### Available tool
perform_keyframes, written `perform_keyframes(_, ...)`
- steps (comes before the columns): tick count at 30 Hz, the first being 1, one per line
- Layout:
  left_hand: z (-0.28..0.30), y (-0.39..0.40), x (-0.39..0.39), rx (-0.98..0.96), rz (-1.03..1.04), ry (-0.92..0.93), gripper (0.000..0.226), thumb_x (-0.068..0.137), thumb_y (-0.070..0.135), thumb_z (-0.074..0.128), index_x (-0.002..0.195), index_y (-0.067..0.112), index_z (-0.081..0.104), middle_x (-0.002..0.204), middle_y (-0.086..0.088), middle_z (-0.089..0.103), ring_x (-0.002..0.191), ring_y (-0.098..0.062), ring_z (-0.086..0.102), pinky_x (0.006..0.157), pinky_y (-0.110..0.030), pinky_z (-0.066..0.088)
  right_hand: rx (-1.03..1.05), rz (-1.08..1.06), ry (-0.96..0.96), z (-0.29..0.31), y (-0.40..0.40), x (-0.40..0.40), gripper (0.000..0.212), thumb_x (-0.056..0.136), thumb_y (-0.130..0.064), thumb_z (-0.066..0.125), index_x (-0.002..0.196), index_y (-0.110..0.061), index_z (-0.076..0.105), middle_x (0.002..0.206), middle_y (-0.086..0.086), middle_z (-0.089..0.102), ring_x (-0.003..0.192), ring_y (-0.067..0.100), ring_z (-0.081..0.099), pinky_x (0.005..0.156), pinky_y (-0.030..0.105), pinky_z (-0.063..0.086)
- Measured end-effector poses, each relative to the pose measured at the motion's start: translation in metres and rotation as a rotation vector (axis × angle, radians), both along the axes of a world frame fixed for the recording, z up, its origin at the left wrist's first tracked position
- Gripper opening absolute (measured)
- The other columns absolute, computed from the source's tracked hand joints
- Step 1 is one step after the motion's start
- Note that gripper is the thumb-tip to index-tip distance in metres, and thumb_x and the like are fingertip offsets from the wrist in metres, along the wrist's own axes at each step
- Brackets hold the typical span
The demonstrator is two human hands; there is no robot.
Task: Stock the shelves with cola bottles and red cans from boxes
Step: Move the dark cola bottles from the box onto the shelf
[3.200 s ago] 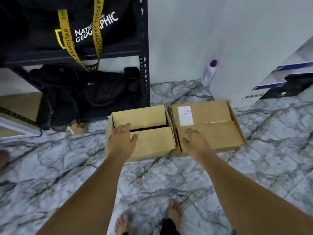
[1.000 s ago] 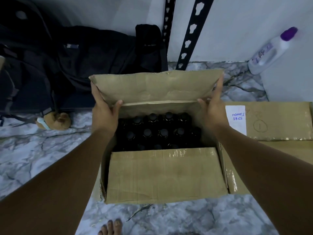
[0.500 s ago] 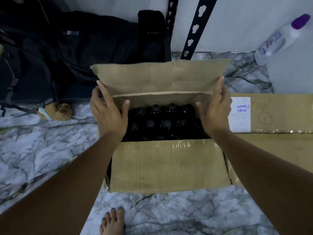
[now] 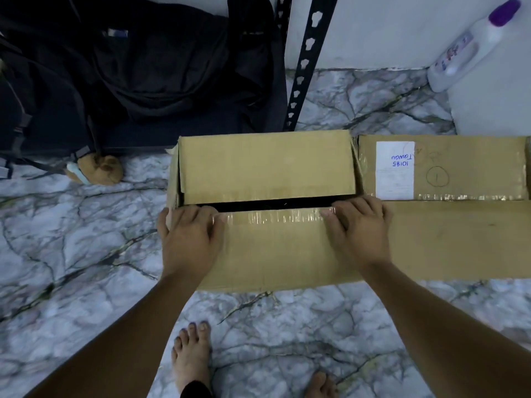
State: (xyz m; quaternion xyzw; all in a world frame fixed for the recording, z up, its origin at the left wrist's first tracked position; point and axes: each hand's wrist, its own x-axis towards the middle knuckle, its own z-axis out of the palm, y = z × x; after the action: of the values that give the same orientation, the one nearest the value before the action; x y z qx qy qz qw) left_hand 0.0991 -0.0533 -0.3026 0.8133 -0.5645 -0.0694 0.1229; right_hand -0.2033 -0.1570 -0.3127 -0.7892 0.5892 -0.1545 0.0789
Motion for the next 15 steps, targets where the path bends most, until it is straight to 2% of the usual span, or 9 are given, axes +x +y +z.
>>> perform_keyframes(5,0.019,0.012,-0.006,-0.174,0.015,0.11,0.036,0.104,0.039,0.047,0.097,0.013,0.072,0.096,-0.005,0.067,0.093,-0.033,0.06,0.092,-0.047,0.039,-0.024,-0.05,-0.16,0.009,0.015,0.0,0.026,0.098,-0.04,0.057,0.096,-0.016,0.068,0.102,0.004,0.064,0.098,0.031,0.052,0.087,0.046,0.042)
perform_keyframes(7,0.033,0.01,-0.001,-0.237,0.019,0.149,0.04,0.106,0.035,0.047,0.088,0.009,0.071,0.081,-0.003,0.062,0.079,-0.03,0.057,0.08,-0.043,0.042,-0.085,-0.028,-0.181,0.018,0.015,-0.003,0.027,0.098,-0.039,0.058,0.092,-0.015,0.068,0.096,0.004,0.064,0.091,0.032,0.052,0.083,0.046,0.043)
perform_keyframes(10,0.054,0.022,-0.009,-0.238,0.024,0.325,0.043,0.105,0.026,0.058,0.068,0.004,0.06,0.063,-0.005,0.046,0.062,-0.02,0.044,0.06,-0.032,0.034,-0.19,0.051,-0.192,0.044,0.018,-0.009,0.029,0.098,-0.037,0.063,0.081,-0.014,0.067,0.08,0.002,0.061,0.079,0.031,0.05,0.074,0.043,0.043)
perform_keyframes(12,0.08,0.019,0.003,-0.141,0.086,0.672,0.039,0.099,0.019,0.067,0.065,0.001,0.062,0.063,-0.016,0.049,0.06,-0.015,0.045,0.059,-0.026,0.035,-0.154,0.135,-0.172,0.071,0.021,-0.016,0.043,0.1,-0.041,0.058,0.066,-0.015,0.057,0.064,-0.001,0.051,0.066,0.026,0.046,0.066,0.037,0.039)
perform_keyframes(13,0.096,0.019,0.008,-0.081,0.111,0.879,0.034,0.095,0.018,0.071,0.065,0.004,0.069,0.064,-0.016,0.057,0.061,-0.012,0.051,0.061,-0.022,0.039,-0.058,0.185,-0.192,0.085,0.022,-0.021,0.049,0.101,-0.044,0.055,0.06,-0.017,0.049,0.057,-0.003,0.043,0.058,0.023,0.042,0.061,0.034,0.035)
perform_keyframes(14,0.116,0.01,0.021,0.014,0.109,1.102,0.024,0.089,0.023,0.075,0.069,0.011,0.078,0.07,-0.009,0.068,0.067,-0.01,0.061,0.068,-0.019,0.044,0.106,0.226,-0.231,0.098,0.021,-0.026,0.053,0.1,-0.047,0.054,0.056,-0.019,0.045,0.053,-0.004,0.04,0.053,0.021,0.04,0.056,0.033,0.033)
perform_keyframes(15,0.11,0.021,0.025,0.196,0.135,1.282,0.016,0.083,0.03,0.077,0.081,0.015,0.083,0.084,-0.005,0.077,0.08,-0.011,0.07,0.077,-0.021,0.05,0.314,0.254,-0.258,0.111,0.02,-0.032,0.052,0.097,-0.05,0.056,0.055,-0.02,0.049,0.051,-0.003,0.044,0.051,0.021,0.043,0.053,0.033,0.035)
